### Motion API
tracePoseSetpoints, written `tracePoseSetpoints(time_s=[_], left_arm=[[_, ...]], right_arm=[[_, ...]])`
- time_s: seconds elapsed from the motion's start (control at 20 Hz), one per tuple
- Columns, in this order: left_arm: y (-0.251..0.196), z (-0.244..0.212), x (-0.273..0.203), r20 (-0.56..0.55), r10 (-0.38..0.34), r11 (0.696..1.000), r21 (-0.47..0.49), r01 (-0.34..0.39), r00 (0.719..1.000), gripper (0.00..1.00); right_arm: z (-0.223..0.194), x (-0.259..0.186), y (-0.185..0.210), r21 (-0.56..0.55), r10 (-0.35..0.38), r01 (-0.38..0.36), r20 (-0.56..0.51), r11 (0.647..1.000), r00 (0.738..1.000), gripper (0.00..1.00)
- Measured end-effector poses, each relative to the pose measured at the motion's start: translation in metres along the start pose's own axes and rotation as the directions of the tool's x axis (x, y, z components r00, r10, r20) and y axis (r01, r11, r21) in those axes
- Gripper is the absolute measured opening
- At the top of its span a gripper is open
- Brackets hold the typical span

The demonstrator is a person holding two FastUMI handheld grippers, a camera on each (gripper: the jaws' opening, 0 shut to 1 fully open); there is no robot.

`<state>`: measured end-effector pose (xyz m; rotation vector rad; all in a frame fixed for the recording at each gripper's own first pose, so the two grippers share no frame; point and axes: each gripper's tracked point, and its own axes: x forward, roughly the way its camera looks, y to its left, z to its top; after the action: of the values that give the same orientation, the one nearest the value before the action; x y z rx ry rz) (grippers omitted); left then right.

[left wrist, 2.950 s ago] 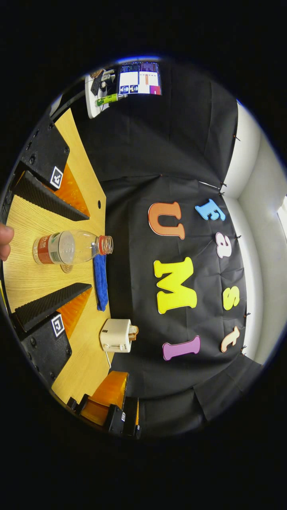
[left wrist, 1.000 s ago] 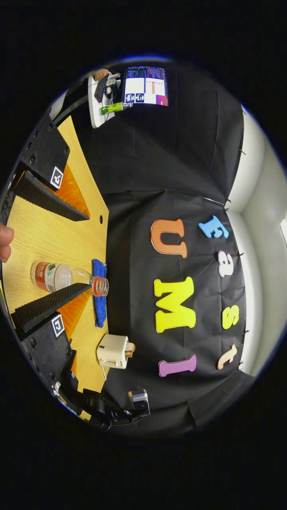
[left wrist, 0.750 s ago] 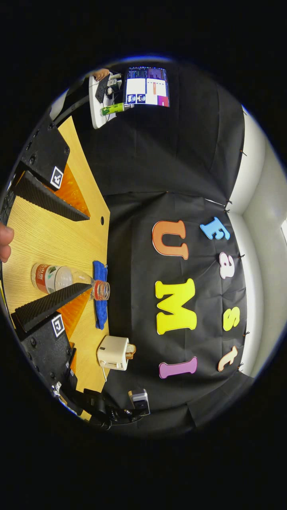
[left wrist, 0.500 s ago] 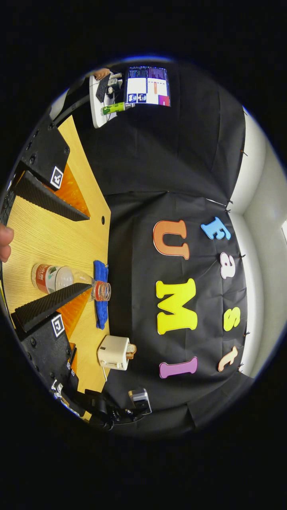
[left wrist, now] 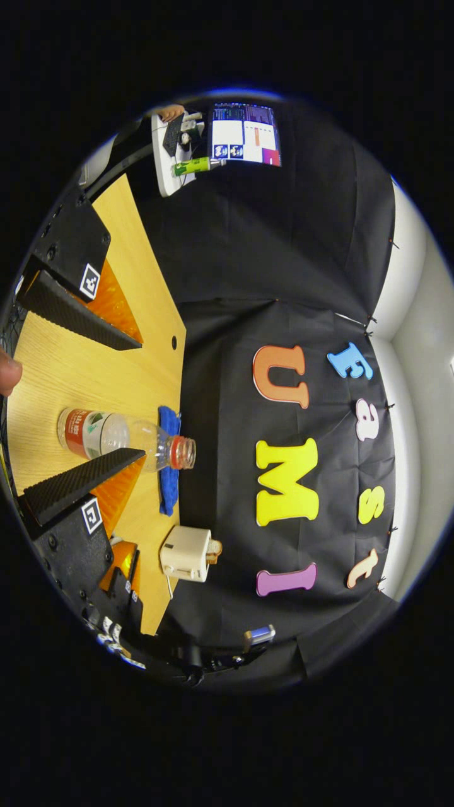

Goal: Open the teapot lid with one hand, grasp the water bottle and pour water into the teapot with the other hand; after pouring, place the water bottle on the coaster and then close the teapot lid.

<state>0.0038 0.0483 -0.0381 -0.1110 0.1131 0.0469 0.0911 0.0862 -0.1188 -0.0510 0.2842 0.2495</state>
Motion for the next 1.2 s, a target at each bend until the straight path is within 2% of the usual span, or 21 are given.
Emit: tracePoseSetpoints(time_s=[0.35,0.55,0.9,1.2], left_arm=[[-0.022,-0.05,-0.006,-0.111,-0.07,0.997,0.029,0.074,0.991,0.98],[-0.043,-0.077,0.006,-0.161,-0.141,0.99,-0.018,0.14,0.977,0.98],[-0.033,-0.103,0.038,-0.224,-0.106,0.994,0.001,0.109,0.969,0.99],[-0.032,-0.104,0.054,-0.229,-0.121,0.992,0.006,0.126,0.966,0.98]], right_arm=[[0.009,-0.033,-0.021,-0.011,-0.008,0.009,0.031,1.0,0.999,0.0],[0.009,-0.046,-0.034,-0.023,-0.029,0.03,0.038,0.999,0.999,0.0],[0.006,-0.055,-0.054,-0.017,-0.061,0.062,0.025,0.998,0.998,0.0],[0.002,-0.055,-0.058,-0.012,-0.061,0.061,0.009,0.998,0.998,0.0]])
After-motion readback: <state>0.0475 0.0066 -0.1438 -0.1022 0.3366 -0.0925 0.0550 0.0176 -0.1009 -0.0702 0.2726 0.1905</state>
